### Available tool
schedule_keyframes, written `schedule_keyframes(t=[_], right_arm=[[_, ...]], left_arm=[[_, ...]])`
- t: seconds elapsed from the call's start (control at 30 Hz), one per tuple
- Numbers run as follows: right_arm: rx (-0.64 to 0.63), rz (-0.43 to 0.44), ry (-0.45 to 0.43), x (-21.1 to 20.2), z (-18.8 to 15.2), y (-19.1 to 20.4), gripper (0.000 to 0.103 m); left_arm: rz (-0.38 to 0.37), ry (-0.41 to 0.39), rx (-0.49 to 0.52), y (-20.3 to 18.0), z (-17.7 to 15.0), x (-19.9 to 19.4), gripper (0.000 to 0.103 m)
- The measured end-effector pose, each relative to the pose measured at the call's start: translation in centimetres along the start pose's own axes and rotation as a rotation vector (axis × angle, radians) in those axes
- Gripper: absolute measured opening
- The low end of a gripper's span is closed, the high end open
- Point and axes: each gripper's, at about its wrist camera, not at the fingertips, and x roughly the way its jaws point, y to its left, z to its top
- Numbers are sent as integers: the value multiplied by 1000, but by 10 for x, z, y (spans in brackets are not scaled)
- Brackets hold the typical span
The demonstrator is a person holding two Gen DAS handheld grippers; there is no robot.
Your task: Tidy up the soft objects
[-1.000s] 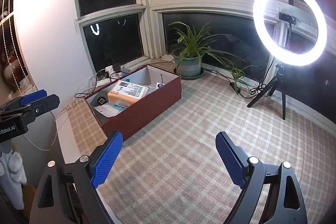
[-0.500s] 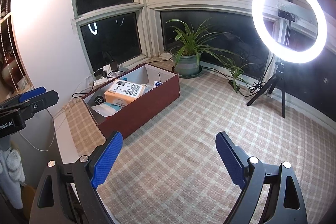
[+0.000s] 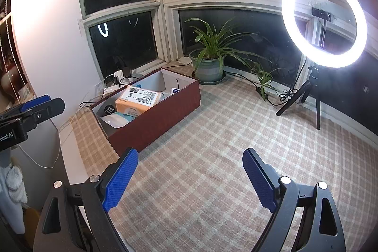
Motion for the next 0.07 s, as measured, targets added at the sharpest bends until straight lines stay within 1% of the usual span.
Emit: schedule_keyframes(t=[0.07], right_arm=[[2,-2,0,0,-1,0,88]], left_arm=[[4,-1,-2,0,-1,0,81]])
